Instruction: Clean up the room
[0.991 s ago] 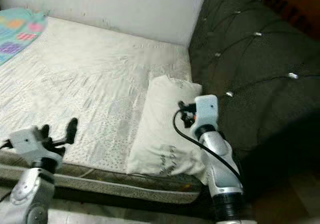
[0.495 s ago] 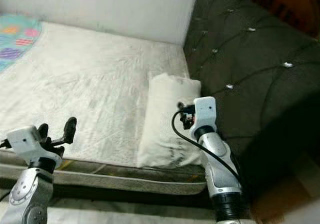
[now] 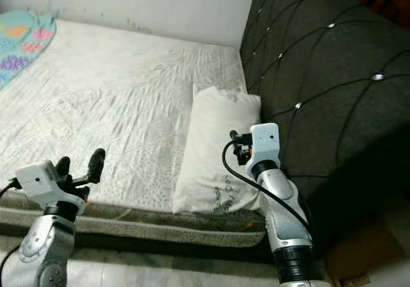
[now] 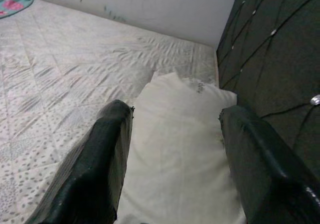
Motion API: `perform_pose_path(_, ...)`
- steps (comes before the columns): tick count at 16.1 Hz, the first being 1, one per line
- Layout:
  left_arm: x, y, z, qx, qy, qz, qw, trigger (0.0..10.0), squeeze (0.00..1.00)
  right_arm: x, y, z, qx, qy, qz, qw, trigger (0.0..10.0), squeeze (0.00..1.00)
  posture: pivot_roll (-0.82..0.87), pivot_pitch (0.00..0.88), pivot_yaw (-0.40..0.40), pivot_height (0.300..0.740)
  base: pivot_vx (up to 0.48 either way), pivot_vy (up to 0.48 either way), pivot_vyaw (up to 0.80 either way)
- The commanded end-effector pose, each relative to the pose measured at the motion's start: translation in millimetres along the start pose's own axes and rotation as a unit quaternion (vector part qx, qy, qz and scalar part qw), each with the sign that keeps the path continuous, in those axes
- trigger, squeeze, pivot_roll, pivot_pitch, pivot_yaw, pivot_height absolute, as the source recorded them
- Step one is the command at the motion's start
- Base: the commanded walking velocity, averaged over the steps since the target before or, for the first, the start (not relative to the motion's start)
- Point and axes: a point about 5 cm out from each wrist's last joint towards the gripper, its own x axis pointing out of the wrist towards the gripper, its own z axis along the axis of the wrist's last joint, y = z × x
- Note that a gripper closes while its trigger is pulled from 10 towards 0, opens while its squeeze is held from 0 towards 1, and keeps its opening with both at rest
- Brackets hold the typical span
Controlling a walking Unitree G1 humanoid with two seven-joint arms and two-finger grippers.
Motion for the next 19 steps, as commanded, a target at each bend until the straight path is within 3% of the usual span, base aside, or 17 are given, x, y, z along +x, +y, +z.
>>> perform_pose_path(1,0.1,-4.7,2.3,0.001,-0.006,-0.012,1.0,10.0,0.0,0.9,-5.2,3.8,-0.004,-0.007,-0.008,1.0,10.0,0.0,0.01,0.0,-0.117,0.74,0.277,0.0,0.0)
perform_pose_path(19,1.6,-3.1,-0.9,0.01,0.002,-0.002,1.0,10.0,0.0,2.5,-3.0,0.9,-0.008,-0.009,-0.002,1.0,10.0,0.0,0.02,0.0,-0.111,0.74,0.307,0.0,0.0)
